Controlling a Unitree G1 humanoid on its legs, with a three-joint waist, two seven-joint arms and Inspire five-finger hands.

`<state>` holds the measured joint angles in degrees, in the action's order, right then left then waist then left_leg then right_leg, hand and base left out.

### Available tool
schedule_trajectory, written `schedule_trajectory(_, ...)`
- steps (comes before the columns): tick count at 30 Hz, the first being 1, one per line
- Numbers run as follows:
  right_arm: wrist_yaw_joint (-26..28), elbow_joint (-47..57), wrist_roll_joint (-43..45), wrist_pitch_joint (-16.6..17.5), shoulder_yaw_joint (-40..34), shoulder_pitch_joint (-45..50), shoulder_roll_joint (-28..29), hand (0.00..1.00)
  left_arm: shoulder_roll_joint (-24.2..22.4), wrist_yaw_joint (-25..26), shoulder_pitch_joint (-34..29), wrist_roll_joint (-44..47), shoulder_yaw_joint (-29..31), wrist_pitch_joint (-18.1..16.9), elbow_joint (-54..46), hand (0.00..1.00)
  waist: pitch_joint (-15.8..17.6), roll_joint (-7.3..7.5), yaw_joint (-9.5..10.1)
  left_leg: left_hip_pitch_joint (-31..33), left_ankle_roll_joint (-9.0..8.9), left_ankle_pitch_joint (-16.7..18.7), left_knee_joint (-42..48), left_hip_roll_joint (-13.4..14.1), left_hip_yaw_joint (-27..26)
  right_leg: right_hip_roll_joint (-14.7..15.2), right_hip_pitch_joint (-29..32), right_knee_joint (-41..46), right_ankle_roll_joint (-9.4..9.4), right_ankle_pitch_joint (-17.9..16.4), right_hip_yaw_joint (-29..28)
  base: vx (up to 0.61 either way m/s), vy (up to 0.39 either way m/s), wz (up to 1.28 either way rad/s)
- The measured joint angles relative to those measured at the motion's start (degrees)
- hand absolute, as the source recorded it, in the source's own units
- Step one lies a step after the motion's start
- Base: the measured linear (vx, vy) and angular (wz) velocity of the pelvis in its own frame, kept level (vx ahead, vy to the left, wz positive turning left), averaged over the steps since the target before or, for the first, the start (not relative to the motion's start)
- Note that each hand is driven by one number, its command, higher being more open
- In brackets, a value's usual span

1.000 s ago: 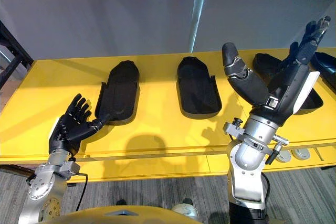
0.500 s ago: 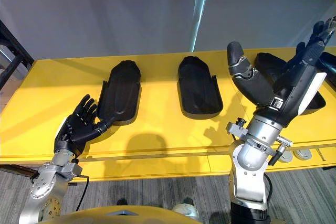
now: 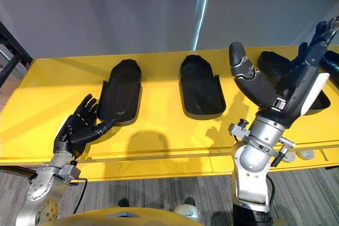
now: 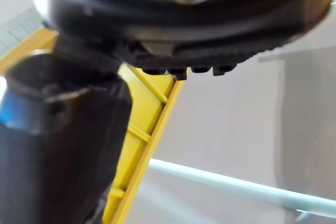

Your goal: Walk over and take three plastic housings, then place them on the shelf

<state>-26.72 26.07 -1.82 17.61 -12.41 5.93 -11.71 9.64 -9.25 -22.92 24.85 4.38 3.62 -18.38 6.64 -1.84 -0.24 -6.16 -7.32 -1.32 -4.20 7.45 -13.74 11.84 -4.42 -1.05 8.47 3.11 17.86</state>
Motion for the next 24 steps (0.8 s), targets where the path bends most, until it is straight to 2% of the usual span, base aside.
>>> schedule_trajectory(24,-0.05,0.00,0.01,-0.03,0.03,-0.07,0.00,1.00,0.74,-1.55,0.51,0.09,-0.08,-0.04,0.00,1.00,0.86,-0.07,-0.04,-0.08,0.00,0.15,0.03,0.04,-0.21,0.04,0.04,-0.02,0.02,0.00,-0.14,0.00,0.000,0.00)
